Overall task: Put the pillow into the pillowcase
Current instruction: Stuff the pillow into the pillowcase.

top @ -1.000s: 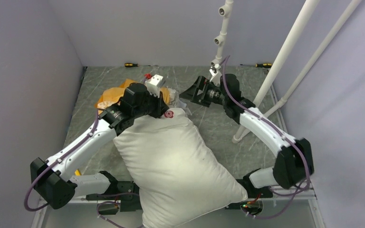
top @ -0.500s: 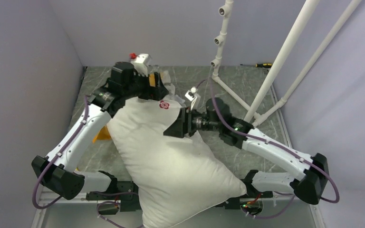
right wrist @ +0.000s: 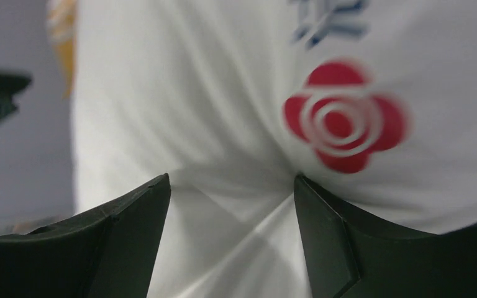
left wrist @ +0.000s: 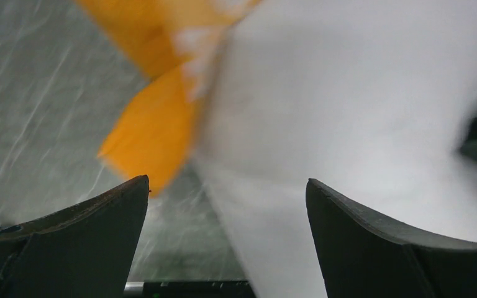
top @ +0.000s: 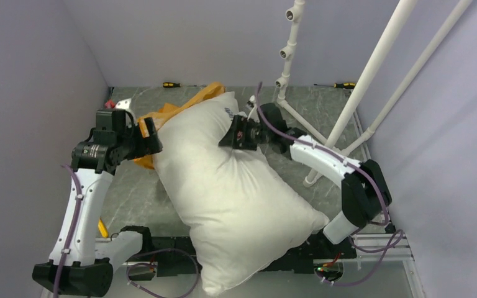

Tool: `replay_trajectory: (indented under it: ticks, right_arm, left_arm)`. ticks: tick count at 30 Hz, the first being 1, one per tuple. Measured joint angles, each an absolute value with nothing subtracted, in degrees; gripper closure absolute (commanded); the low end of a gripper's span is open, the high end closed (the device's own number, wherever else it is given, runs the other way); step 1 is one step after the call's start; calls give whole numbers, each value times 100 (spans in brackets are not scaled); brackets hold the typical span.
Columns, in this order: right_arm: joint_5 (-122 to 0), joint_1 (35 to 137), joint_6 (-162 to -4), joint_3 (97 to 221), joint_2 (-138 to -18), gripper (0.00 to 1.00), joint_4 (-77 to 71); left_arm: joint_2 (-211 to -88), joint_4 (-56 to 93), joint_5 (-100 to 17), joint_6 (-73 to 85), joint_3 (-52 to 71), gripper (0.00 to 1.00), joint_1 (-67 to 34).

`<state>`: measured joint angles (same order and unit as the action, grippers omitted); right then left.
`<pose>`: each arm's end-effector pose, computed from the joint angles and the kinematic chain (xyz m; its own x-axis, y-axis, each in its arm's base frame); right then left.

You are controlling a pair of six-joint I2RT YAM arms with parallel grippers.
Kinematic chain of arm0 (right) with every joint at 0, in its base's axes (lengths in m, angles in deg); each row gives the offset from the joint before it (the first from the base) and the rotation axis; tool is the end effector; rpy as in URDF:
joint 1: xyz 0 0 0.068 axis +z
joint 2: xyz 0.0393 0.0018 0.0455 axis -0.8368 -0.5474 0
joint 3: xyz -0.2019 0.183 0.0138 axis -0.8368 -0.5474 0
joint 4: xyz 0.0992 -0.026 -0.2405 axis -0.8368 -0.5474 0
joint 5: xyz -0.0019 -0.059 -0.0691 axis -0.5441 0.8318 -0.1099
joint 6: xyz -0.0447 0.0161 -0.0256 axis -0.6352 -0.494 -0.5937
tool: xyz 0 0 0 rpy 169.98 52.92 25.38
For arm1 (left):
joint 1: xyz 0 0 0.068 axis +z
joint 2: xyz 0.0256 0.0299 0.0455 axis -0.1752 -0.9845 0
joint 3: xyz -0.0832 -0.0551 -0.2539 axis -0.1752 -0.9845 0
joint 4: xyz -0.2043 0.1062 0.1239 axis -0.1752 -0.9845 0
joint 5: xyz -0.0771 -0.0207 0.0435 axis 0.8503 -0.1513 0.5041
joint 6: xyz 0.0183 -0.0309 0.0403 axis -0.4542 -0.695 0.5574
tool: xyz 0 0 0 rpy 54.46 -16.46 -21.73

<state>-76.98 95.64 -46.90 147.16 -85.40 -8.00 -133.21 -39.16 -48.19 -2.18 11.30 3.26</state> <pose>0.2659 0.2324 0.2774 -0.8591 0.1065 -0.5006 -0.3569 0.5762 0.7352 0.1872 -0.0235 0.3894 -0.6580 -0.2591 -0.7070 -0.0859 0.9586 -0.2714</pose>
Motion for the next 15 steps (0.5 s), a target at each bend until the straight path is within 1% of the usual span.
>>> replay_trajectory:
  ticks: [4, 6, 8, 11, 12, 14, 15]
  right_arm:
    - [-7554, 8814, -5177, 15275, -9032, 8, -1427]
    - [-7456, 8709, -5385, 15413, -9034, 3, -1748]
    - [-7392, 8735, -5547, 15430, -8815, 1, -2094]
    - [-7316, 8803, -5621, 15293, -7985, 0, -2662]
    - [-7307, 8814, -5610, 15229, -7655, 0, -2789]
    - [-7333, 8834, -5503, 14976, -6671, 0, -3010]
    - [-7362, 8834, -5416, 14840, -6188, 0, -3106]
  left_arm:
    - [-13288, -4290, -4994, -196, 553, 1, 1049]
    - [-13437, -4432, -5023, -185, 365, 1, 1327]
    - [-13605, -4447, -4999, -168, 271, 7, 1482]
    - [-13786, -4353, -4839, -124, 212, 30, 1581]
    - [-13856, -4288, -4767, -89, 192, 37, 1607]
    - [-14001, -4113, -4625, -41, 122, 50, 1644]
    - [-14077, -4021, -4542, 3, 57, 60, 1661]
